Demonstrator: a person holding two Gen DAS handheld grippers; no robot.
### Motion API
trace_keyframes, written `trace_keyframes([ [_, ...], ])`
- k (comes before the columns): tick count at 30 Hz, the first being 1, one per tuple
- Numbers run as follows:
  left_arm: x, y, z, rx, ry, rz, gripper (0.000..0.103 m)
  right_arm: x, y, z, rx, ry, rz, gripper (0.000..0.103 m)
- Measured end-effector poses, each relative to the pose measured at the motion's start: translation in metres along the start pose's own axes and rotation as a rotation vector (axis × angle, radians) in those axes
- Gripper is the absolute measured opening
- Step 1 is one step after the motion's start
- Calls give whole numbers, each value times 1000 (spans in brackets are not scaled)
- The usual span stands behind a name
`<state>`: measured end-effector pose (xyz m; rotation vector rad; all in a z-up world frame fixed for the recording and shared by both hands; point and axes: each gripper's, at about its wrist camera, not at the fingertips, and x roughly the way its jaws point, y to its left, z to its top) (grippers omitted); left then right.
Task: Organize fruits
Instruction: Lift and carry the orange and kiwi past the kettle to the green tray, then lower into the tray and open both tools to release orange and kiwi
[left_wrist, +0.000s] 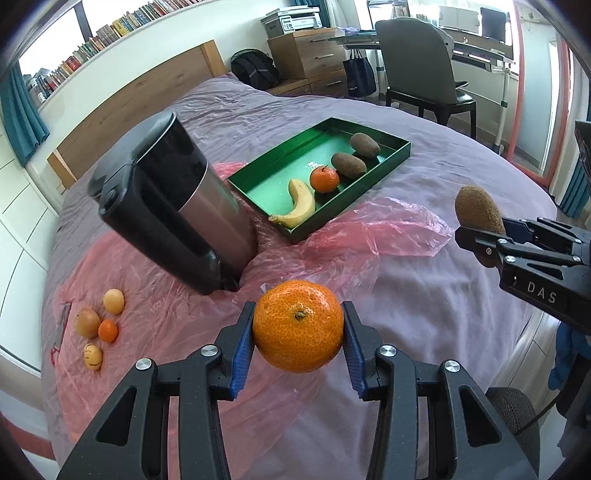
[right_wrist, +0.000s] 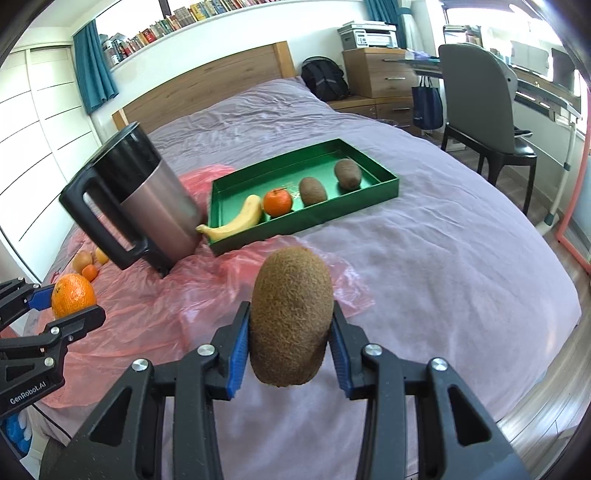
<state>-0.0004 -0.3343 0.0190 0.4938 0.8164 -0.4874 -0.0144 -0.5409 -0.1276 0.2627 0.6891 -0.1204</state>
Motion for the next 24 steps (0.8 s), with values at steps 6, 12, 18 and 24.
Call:
trace_keyframes([
  [6,27,-10,37,0,-10,-27,39,22,-16,13,17,-8,-21,19],
  [12,66,-9,81,-33,-19,-45,39,49,-27,42,19,-21,-35,19],
  [18,113,1,118,-82,-17,-35,39,94,-36,91,10,-32,-33,19],
  [24,165,17,148,-158,-6,18,39,144,-34,143,-31,-45,-27,19],
])
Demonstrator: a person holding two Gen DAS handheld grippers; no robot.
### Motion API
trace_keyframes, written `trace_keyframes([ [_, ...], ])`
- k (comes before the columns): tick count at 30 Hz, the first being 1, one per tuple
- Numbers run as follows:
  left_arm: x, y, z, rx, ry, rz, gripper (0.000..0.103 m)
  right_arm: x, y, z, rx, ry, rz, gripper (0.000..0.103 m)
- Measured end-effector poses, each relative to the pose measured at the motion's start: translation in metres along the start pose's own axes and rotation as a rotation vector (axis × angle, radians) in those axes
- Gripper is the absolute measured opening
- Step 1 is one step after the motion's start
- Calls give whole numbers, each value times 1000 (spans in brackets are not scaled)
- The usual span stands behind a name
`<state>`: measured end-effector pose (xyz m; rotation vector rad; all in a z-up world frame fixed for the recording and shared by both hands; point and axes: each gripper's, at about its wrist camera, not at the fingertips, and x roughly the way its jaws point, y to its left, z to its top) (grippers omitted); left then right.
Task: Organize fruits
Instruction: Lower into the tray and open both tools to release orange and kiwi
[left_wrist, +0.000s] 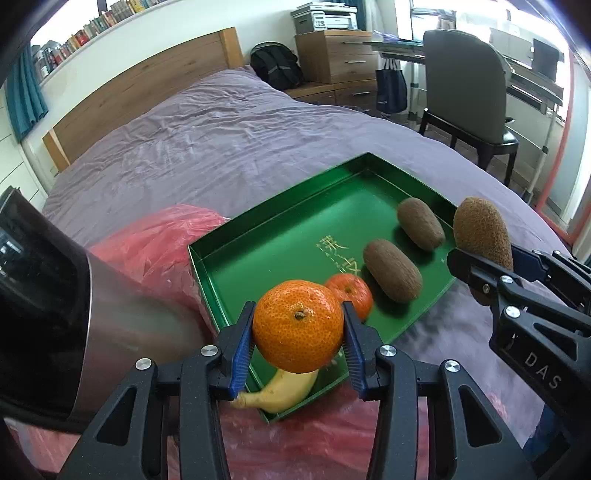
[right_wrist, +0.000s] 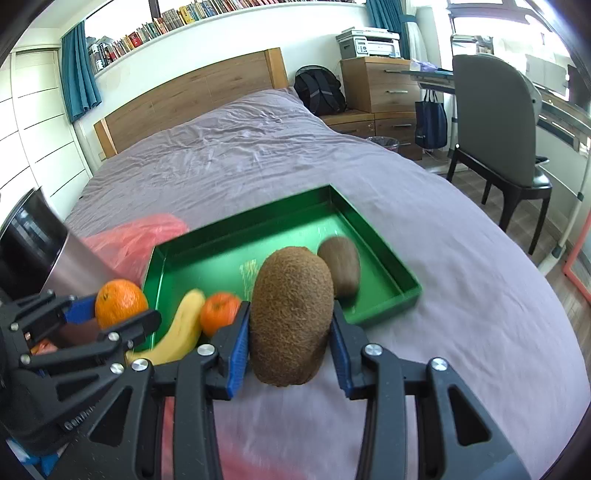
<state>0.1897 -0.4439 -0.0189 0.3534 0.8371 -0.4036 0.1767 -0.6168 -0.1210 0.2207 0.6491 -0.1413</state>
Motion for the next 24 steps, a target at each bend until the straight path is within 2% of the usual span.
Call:
trace_keyframes([
  [6,45,8,17,-33,11,82,39,56,0,40,-28,5,5,19],
  [12,80,15,22,-40,48,125,39,109,7,55,-85,71,-3,19],
  [19,104,16,21,-37,79,122,39,140,10,49,-125,128,-31,19],
  [24,109,18,19,-59,103,89,39,151,13,45,-137,160,-42,20],
])
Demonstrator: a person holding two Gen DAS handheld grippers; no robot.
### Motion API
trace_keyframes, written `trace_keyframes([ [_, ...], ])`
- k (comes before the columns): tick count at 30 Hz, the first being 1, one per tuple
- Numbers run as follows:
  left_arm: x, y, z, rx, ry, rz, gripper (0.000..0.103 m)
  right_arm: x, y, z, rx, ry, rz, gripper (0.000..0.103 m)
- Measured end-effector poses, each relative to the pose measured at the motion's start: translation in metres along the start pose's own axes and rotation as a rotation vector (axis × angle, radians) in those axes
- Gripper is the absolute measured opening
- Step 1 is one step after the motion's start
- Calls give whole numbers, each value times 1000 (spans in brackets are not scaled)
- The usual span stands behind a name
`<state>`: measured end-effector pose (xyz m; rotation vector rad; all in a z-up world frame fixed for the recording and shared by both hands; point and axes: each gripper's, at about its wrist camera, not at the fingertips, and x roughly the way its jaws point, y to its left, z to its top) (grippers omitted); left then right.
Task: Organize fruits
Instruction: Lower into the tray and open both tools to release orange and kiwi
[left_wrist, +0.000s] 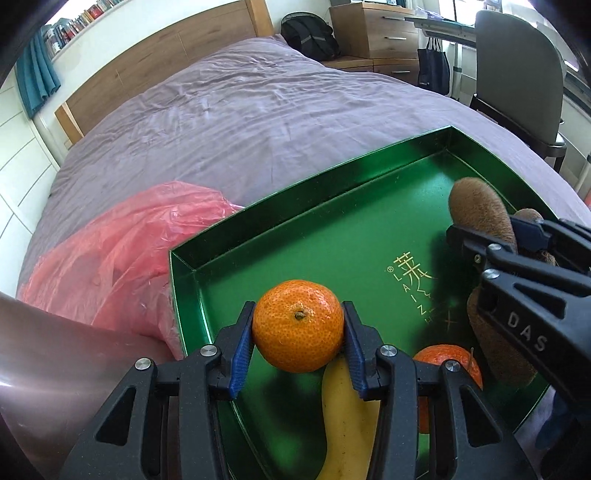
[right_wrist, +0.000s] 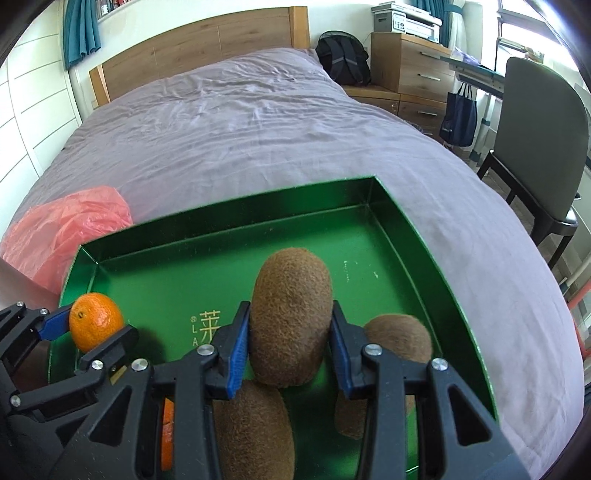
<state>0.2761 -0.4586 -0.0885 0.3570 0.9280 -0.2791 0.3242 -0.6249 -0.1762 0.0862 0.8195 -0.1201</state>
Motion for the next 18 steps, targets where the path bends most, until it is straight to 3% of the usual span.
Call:
trace_keyframes([
  [7,0,0,0,0,2,-6,40,4,4,-4,-11,14,-17,20],
  [9,0,1,0,-8,5,-7,45,3,4,-3,-7,16,-20,21],
  [11,-1,2,-1,-10,2,3,56,1,3,-3,-3,9,-26,33],
  [13,-2,1,-1,-2,-6,13,56,-4,3,-2,-2,0,-30,45],
  [18,-11,1,-3,3,-22,24,60,-18,3,0,0,-23,-42,61],
])
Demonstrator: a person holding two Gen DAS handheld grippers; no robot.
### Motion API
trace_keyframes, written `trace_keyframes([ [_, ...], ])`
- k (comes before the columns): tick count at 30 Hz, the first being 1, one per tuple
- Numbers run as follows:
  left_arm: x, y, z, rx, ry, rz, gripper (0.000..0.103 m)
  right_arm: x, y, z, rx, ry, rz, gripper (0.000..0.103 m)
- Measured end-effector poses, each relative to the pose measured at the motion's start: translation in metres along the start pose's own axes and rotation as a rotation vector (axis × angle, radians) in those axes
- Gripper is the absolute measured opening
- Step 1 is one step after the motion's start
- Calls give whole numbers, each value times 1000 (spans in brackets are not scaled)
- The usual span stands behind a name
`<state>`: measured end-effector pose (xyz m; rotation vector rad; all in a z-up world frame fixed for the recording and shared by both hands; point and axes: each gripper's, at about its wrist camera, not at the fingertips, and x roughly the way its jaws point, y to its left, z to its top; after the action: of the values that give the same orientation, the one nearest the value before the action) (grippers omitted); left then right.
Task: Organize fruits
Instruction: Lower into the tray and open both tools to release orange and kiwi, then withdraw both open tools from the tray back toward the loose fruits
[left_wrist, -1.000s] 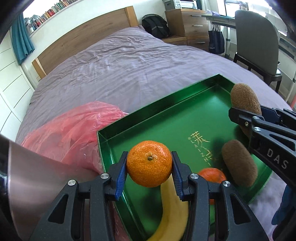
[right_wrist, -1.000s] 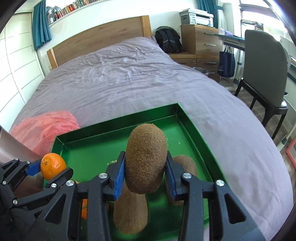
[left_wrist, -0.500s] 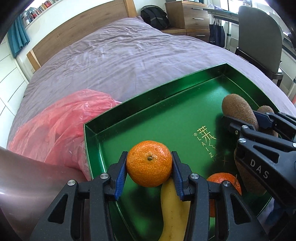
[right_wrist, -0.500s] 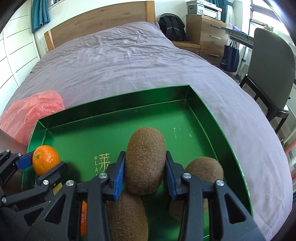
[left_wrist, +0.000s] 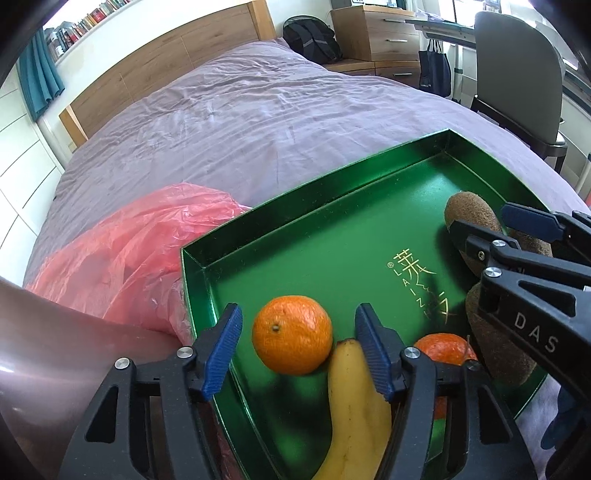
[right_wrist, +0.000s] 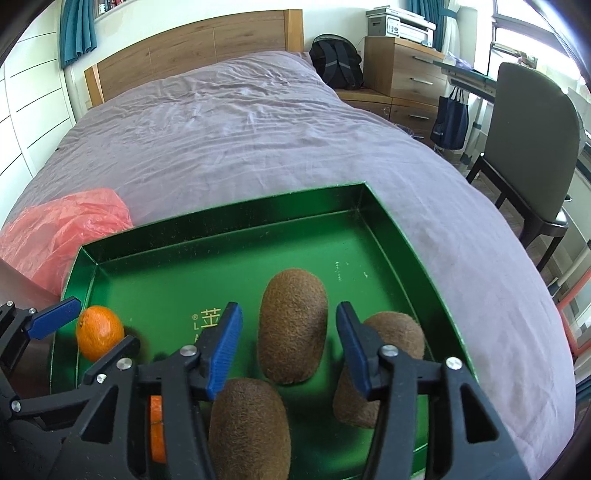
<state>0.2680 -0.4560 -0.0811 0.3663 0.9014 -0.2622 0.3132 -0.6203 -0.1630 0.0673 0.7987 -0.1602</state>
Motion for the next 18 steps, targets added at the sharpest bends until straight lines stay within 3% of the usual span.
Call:
trace_keyframes([
  [7,-27,0,-2,-1,-43,-11,66,-34,-5,1,14,-46,-11,67],
  [10,-42,1,-6,-12,-52,-37,69,-56,-9,-1,19,-72,-33,78],
  [18,-100,1,-24,1,-105,-107,75,-111,-19,-14,36,-105,-75,88],
])
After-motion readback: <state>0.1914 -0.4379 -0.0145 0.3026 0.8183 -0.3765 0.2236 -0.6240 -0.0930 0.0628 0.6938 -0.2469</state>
